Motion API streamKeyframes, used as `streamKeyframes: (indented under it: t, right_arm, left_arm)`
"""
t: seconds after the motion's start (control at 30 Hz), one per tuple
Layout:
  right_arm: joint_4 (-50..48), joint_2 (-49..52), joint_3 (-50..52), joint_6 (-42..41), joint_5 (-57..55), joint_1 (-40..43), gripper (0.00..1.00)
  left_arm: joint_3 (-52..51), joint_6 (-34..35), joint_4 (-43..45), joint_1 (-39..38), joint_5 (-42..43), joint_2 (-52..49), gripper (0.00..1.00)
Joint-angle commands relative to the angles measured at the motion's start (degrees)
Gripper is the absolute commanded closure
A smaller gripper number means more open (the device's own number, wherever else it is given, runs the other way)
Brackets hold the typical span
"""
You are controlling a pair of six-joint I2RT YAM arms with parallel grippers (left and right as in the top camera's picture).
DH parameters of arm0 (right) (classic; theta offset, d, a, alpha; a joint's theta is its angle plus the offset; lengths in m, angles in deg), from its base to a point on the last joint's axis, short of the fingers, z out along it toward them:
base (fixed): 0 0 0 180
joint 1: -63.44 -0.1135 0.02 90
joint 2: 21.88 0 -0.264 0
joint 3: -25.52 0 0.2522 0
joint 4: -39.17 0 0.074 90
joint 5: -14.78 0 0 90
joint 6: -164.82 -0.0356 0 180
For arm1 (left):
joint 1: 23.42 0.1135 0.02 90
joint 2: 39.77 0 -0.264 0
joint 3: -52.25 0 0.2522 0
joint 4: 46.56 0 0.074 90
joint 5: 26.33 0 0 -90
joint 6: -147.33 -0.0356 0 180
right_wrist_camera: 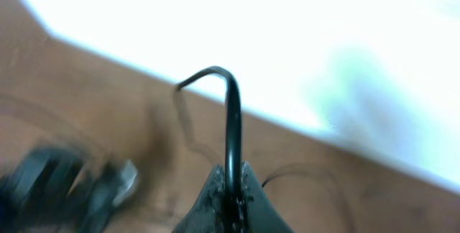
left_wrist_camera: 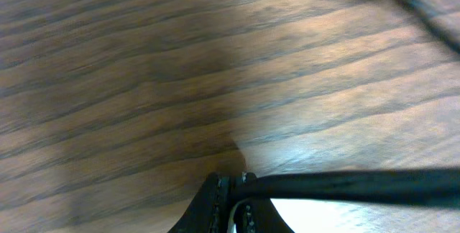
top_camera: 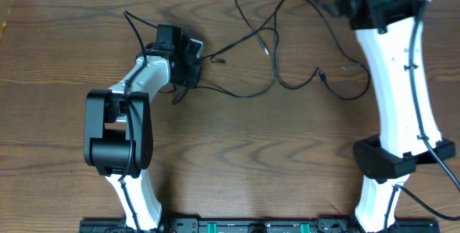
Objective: Untangle cables
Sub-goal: 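Pull the black cable up and off the table's right with the right gripper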
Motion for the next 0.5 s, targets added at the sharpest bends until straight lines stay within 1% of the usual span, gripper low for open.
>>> streamKeyframes:
  t: [0.0, 0.07, 0.13, 0.23, 0.33, 0.47]
  right_arm:
    - [-5.7, -7.2, -0.8, -2.8, -2.4, 5.0, 0.99]
    - [-9.1, -9.7, -0.8, -4.1, -2.4, 7.7, 0.99]
    - [-12.3, -12.9, -0.8, -5.2, -2.6, 11.4, 0.99]
    - [-15.1, -16.7, -0.8, -7.6, -5.5, 17.2, 0.99]
    - [-16.0, -19.4, -0.8, -9.0, -6.2, 24.1, 0.99]
    - [-15.0, -20.5, -0.8, -9.7, -6.2, 31.3, 0.99]
  left_arm:
    - [-0.6, 2.1, -0.6, 1.2, -5.2, -1.8, 0.93]
    - [-0.6, 2.6, -0.6, 1.5, -5.6, -1.8, 0.93]
    - [-0.6, 4.2, -0.5, 1.9, -7.8, -1.8, 0.93]
    - [-0.6, 4.6, -0.6, 2.4, -9.2, -1.8, 0.93]
    - [-0.6, 4.6, -0.6, 2.9, -9.2, -1.8, 0.93]
    - [-0.6, 4.5, -0.3, 3.1, -9.2, -1.8, 0.93]
